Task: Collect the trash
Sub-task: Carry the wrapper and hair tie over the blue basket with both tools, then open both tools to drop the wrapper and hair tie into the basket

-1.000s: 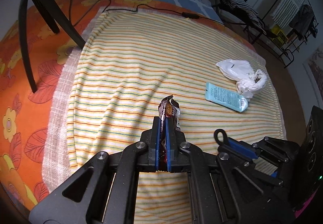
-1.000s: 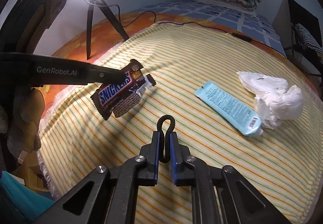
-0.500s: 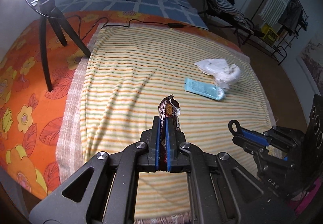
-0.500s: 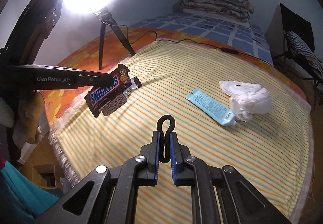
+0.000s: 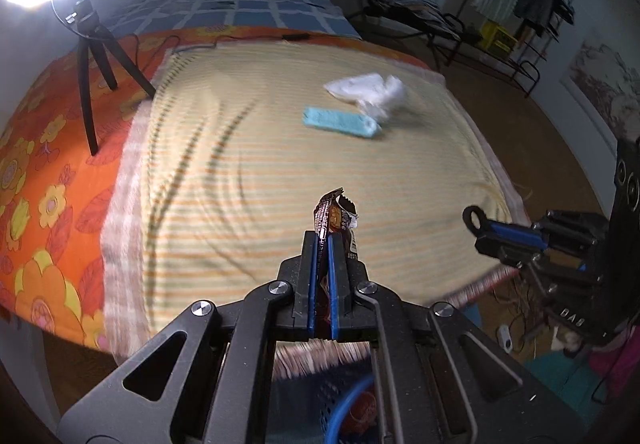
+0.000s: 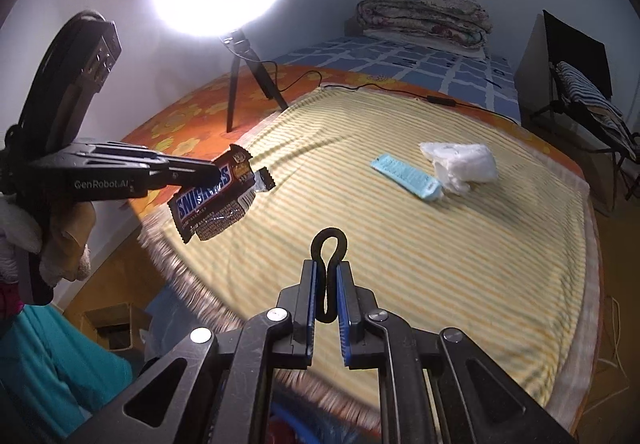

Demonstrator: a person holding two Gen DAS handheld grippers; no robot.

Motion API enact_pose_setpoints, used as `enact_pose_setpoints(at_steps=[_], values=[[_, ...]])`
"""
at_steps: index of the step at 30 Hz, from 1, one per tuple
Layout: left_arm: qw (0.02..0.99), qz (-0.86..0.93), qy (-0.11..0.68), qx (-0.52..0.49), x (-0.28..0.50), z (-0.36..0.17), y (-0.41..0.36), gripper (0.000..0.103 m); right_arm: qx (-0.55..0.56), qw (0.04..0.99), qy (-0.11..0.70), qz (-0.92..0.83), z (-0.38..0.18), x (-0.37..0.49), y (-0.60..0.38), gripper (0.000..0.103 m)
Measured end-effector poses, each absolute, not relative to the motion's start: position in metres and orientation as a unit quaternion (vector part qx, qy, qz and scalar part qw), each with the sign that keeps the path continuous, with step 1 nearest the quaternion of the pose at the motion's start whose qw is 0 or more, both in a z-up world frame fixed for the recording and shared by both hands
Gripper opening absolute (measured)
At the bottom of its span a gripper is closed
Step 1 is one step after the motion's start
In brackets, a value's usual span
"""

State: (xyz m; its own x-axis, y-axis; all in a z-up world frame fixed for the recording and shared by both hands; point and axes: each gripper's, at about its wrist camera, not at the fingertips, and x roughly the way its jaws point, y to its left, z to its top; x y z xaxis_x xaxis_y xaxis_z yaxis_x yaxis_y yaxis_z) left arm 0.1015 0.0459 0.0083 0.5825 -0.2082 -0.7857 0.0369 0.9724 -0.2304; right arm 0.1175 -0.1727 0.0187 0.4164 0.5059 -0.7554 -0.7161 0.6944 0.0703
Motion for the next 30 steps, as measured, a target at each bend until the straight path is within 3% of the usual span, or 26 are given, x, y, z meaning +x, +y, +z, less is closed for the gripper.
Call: enact_pose_setpoints(at_steps=[30], values=[[0.829, -0.137, 0.538, -0.067, -0.006, -0.089, -0.046, 0.002, -0.104, 0.795, 0.474, 0.363, -0.054, 0.009, -0.246, 0.008]])
